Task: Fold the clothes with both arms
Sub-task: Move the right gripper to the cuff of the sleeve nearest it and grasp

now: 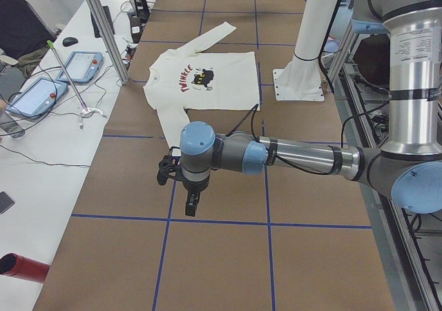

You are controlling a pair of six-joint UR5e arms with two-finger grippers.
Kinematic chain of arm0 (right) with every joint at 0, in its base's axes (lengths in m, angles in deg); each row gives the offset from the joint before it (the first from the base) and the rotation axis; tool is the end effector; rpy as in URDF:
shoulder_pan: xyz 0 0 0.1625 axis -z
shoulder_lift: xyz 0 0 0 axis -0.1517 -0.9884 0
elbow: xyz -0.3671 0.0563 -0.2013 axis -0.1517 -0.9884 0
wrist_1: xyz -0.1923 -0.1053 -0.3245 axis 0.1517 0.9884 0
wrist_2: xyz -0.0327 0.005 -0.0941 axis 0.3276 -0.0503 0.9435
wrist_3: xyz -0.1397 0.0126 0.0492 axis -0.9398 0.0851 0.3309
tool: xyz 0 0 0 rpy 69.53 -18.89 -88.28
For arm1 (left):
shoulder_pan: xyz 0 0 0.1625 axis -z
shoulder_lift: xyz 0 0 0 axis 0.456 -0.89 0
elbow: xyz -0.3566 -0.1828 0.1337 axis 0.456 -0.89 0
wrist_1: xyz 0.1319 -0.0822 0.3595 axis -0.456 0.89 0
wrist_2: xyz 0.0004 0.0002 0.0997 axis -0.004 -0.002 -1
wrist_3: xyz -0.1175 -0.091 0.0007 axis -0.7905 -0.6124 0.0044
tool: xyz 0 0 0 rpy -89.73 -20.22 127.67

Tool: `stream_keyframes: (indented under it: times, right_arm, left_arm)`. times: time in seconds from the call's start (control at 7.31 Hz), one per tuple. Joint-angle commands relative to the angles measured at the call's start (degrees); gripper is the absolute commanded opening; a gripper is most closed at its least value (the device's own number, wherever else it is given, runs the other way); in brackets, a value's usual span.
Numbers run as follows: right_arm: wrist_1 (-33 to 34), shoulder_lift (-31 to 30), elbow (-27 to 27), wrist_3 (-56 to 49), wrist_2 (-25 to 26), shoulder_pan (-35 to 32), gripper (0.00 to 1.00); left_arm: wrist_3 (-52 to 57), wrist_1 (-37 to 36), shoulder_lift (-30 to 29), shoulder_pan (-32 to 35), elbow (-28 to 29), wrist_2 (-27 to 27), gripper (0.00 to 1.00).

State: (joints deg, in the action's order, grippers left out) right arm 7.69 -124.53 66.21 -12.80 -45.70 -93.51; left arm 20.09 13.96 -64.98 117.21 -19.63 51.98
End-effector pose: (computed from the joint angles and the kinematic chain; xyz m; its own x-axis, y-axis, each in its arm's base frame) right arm -0.0061 -0.4324 0.6618 0.7365 0.0257 0.6760 -0.0177 0.9997 -0.0187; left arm -0.0358 -0.4327 0.6313 0.7509 0.0989 -0.6530 0.0025 0.9883 0.1525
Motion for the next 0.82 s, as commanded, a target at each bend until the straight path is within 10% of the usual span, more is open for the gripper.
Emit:
stream_keyframes:
  times: [0.0,0.68]
  right_arm:
    - [0.02,0.01,0.30,0.26,-1.23,0.41,1.00]
    - [-11.88,-0.33,-0.13,9.97,-6.52,11.88,1.00]
  left_arm:
    - [-0.17,-1.15,0.80,-0.08,-0.71,0.04,1.00]
    - [-0.35,-0.72,0.19,-0.34,-1.67,1.79,1.00]
